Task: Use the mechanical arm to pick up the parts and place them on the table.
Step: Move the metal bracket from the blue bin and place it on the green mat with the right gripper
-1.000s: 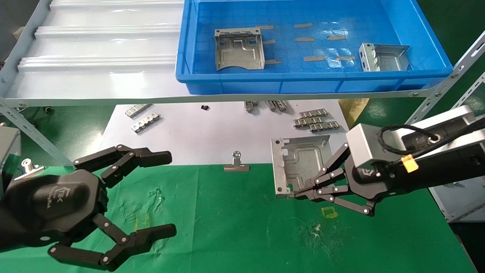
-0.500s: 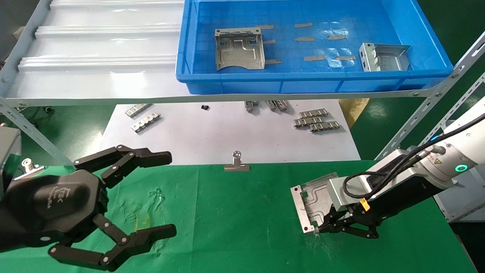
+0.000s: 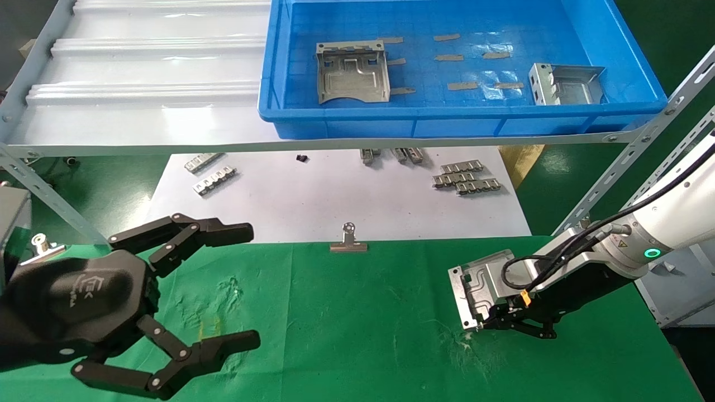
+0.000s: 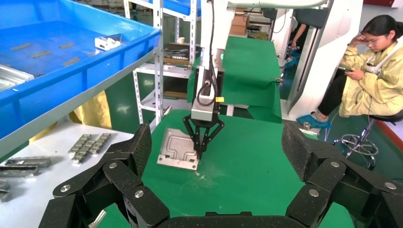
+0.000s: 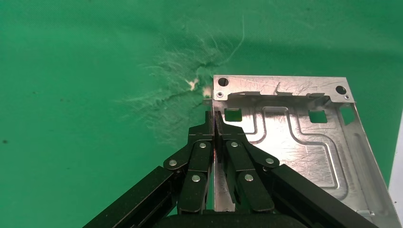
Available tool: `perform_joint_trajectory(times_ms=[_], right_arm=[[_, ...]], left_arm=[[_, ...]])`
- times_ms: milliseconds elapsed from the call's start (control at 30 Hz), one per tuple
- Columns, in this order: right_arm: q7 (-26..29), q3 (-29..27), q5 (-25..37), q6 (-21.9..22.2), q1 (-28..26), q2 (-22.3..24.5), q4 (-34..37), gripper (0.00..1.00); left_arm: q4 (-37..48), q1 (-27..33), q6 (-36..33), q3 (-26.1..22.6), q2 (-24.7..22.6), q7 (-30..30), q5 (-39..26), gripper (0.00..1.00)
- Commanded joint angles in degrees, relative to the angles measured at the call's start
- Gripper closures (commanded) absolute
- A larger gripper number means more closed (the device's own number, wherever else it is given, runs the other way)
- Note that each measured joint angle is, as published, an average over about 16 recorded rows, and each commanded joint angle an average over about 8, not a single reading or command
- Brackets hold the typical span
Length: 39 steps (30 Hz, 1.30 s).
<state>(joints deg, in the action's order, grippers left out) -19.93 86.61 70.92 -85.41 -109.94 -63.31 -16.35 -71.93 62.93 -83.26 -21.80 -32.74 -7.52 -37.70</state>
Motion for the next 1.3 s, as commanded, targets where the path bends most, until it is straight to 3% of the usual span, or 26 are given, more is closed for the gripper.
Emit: perform_joint_trajectory(times_ms=[33, 133, 200, 400, 467, 500, 767, 1300], right_arm=[[-0.8, 0.2, 0.3, 0.9, 0.5, -0.7, 1.3, 1.0], [-1.7, 0.1, 0.3, 0.9, 0.9, -1.3, 2.9, 1.0], [-2.1, 0.1, 0.2, 0.8, 1.1, -1.6, 3.9, 0.9], [-3.5, 0.2, 0.3, 1.1, 1.9, -2.6, 6.5, 0.19], [-4.0, 0.2, 0.3, 1.4, 2.1, -2.8, 7.3, 0.03], [-4.2, 0.2, 0.3, 1.7, 2.2, -3.0, 7.6, 0.0], [-5.9, -0.4, -0.3, 2.7, 1.6, -3.2, 9.5, 0.0], [-5.3, -4.3, -6.3, -5.6, -2.6, -0.5, 10.9, 0.0]], left_arm=[[0.0, 0.0, 0.0, 0.0, 0.0, 0.0, 0.0, 0.0], [0.0, 0.0, 0.0, 0.0, 0.0, 0.0, 0.0, 0.0], [0.0, 0.0, 0.0, 0.0, 0.0, 0.0, 0.0, 0.0], [0.0, 0.0, 0.0, 0.0, 0.0, 0.0, 0.0, 0.0], [0.0, 0.0, 0.0, 0.0, 0.0, 0.0, 0.0, 0.0], [0.0, 0.0, 0.0, 0.0, 0.0, 0.0, 0.0, 0.0], [0.0, 0.0, 0.0, 0.0, 0.0, 0.0, 0.0, 0.0], [0.0, 0.0, 0.0, 0.0, 0.0, 0.0, 0.0, 0.0]])
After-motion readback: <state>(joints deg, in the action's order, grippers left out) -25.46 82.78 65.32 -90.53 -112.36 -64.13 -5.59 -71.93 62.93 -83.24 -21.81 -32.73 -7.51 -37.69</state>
